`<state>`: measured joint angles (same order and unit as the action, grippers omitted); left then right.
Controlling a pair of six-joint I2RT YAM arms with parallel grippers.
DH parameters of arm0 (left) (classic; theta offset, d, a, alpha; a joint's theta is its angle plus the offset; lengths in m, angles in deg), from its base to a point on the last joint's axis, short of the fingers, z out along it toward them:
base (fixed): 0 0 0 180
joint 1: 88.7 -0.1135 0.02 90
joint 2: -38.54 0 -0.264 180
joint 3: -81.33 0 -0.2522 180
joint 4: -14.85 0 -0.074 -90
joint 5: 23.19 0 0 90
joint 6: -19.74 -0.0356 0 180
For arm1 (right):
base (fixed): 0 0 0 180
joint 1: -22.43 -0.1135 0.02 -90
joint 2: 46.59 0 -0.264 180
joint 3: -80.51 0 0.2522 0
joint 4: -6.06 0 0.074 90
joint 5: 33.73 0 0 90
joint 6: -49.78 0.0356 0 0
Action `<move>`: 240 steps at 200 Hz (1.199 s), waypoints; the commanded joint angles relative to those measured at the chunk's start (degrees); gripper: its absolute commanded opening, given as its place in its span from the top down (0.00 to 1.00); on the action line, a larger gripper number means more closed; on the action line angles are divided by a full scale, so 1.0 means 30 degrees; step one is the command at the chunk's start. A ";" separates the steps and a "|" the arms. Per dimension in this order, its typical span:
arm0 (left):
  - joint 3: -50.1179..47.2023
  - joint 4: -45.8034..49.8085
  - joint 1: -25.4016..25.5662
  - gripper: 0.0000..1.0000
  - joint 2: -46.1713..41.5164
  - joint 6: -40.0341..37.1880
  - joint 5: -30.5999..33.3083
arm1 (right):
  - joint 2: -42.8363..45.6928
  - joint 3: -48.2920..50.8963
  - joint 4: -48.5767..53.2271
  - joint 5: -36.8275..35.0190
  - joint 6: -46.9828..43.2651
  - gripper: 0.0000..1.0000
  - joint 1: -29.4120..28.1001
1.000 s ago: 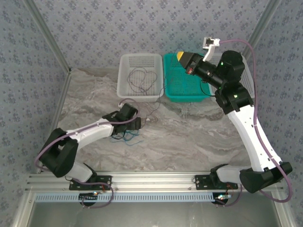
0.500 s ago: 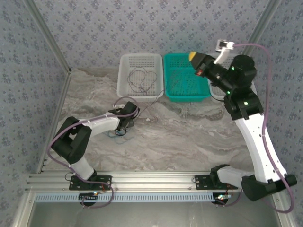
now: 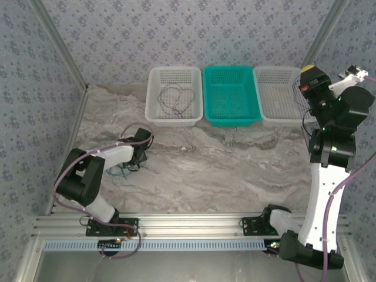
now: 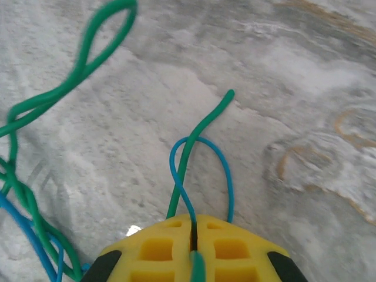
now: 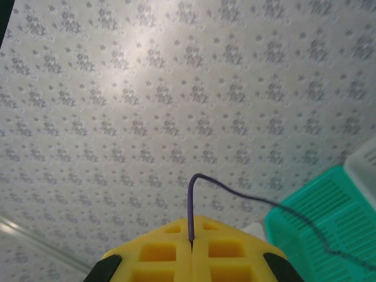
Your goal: Untangle the cables
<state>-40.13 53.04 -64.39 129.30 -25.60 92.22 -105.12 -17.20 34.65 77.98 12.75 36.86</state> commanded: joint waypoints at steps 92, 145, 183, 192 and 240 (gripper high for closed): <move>-0.0574 -0.2106 0.1473 0.07 -0.9976 -0.3204 -0.5303 | -0.8154 -1.2068 -0.0611 -0.0106 0.0068 1.00 -0.5681; -0.0547 -0.0946 0.1686 0.01 -1.4195 -0.2958 -0.6109 | -1.7772 -2.4946 0.1149 -0.0504 -0.0880 1.00 -0.9630; -0.0828 -0.0319 0.1744 0.01 -1.5424 -0.2934 -0.5785 | -2.2316 -2.5050 -0.1558 0.0145 -0.0526 1.00 -1.0551; -0.0884 -0.0160 0.1713 0.00 -1.5479 -0.2935 -0.5609 | -2.3351 -2.4528 -0.1483 0.0988 -0.0780 1.00 -1.0818; -0.1673 -0.0501 0.1757 0.00 -1.5570 -0.2497 -0.5866 | -2.5796 -1.9314 0.0423 0.2416 -0.3153 1.00 -1.2142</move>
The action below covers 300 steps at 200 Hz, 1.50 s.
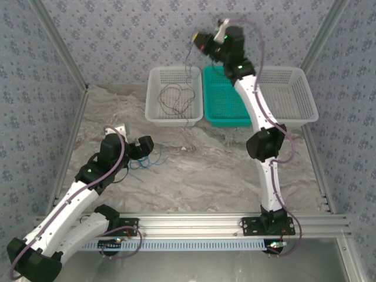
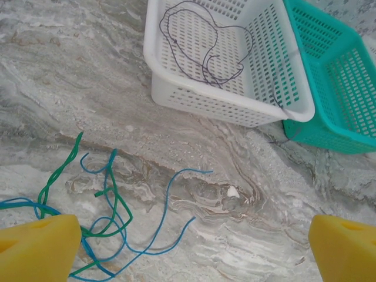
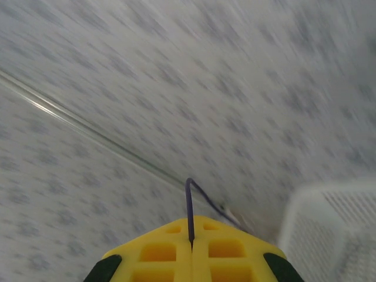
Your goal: Untangle the cables
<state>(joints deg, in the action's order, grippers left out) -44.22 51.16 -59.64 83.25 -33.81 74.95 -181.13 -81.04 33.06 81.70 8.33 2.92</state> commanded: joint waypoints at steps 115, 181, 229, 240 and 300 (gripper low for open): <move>0.1401 0.4504 -0.0188 0.01 0.1451 0.2797 0.3074 | 0.4514 0.5347 0.6500 -0.2555 -0.5689 0.42 -0.2021; 0.2042 0.2495 -0.1113 0.01 0.6633 0.4045 0.2510 | 1.8513 2.2246 -0.0078 -0.2921 -0.6157 0.40 -0.3045; 0.2219 0.0219 -0.1941 0.07 0.9486 0.3734 0.2311 | 2.4267 2.8219 0.0812 -0.5305 -0.7287 0.34 -0.4434; 0.2316 -0.0214 -0.2010 0.13 1.0052 0.3689 0.1881 | 2.4634 2.8857 0.1017 -0.5456 -0.7523 0.34 -0.4615; 0.2698 0.0185 -0.2391 1.00 1.0537 0.2632 0.0418 | 2.3417 2.9583 -0.0620 -0.5626 -0.7230 0.34 -0.5148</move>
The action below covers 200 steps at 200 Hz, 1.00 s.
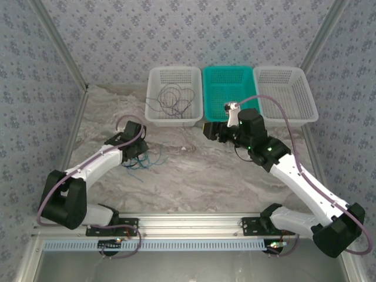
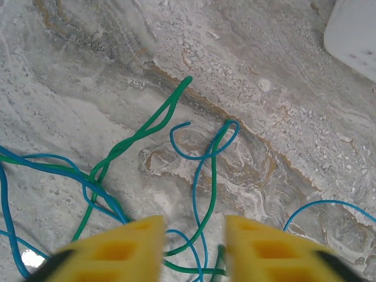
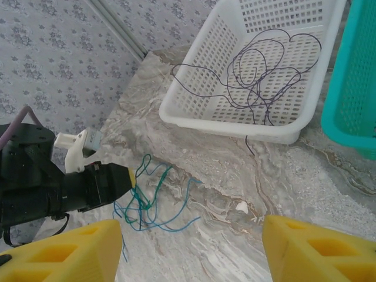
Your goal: Untangle the cables
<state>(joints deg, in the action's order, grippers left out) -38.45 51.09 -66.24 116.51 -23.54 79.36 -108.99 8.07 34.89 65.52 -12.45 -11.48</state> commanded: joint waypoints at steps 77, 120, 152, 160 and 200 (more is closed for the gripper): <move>0.2718 0.3680 0.0533 1.00 -0.5388 -0.1960 -0.4905 | -0.5494 -0.0236 -0.7257 0.2404 -0.2386 0.28 -0.3213; 0.3059 0.3561 0.0798 1.00 -0.6871 -0.0737 -0.5749 | -0.8960 -0.0082 -1.3470 0.4321 -0.2217 0.36 -0.4393; 0.3368 0.3674 0.0893 1.00 -0.6947 -0.0410 -0.5691 | -1.1257 -0.0506 -1.5809 0.5892 -0.2040 0.43 -0.5120; 0.3461 0.3704 0.0908 1.00 -0.6949 -0.0404 -0.5651 | -1.1723 -0.0617 -1.6054 0.6165 -0.1937 0.43 -0.5305; 0.3567 0.3587 0.0907 1.00 -0.6946 -0.0238 -0.5680 | -1.3701 -0.1370 -1.6694 0.6555 -0.1384 0.60 -0.5966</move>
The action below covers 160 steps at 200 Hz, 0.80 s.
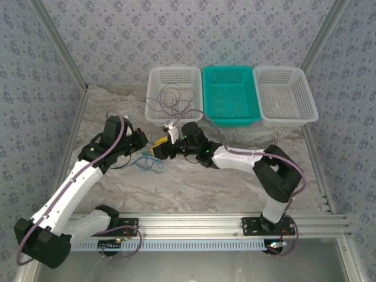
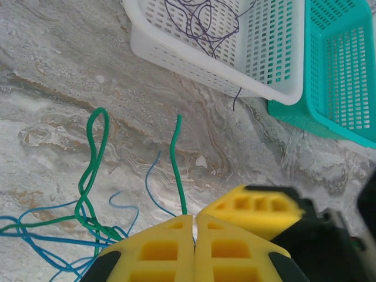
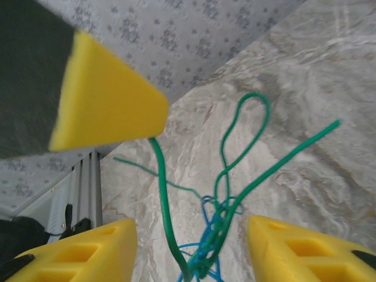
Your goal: Untangle the cables
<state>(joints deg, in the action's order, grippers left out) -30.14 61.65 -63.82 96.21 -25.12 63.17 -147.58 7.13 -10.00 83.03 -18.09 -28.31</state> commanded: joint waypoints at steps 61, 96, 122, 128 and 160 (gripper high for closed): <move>0.0920 0.1390 -0.0283 0.43 -0.1105 -0.0739 0.1593 | -0.0567 -0.1019 -0.1967 0.0563 0.1065 1.00 -0.0030; 0.0979 0.2811 -0.2743 0.29 -0.3086 -0.1588 0.1450 | 0.0560 0.0293 -0.2197 0.2237 0.1207 1.00 0.0783; 0.1428 0.2924 -0.4412 0.35 -0.2605 -0.2223 -0.2899 | 0.1684 0.0413 -0.0215 0.2825 -0.0264 1.00 0.1258; 0.1364 0.2359 -0.4525 0.37 -0.2257 -0.1931 -0.4447 | 0.1873 0.0439 0.0045 0.2887 -0.0475 1.00 0.1378; -0.1760 -0.6982 -0.4633 0.58 -0.1494 0.5186 -1.1047 | 0.2483 0.0745 -0.0133 0.3236 -0.0608 1.00 0.1894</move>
<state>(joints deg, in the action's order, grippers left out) -29.51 60.75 -77.41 89.69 -23.72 47.78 -142.56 8.62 -11.47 90.22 -17.70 -23.50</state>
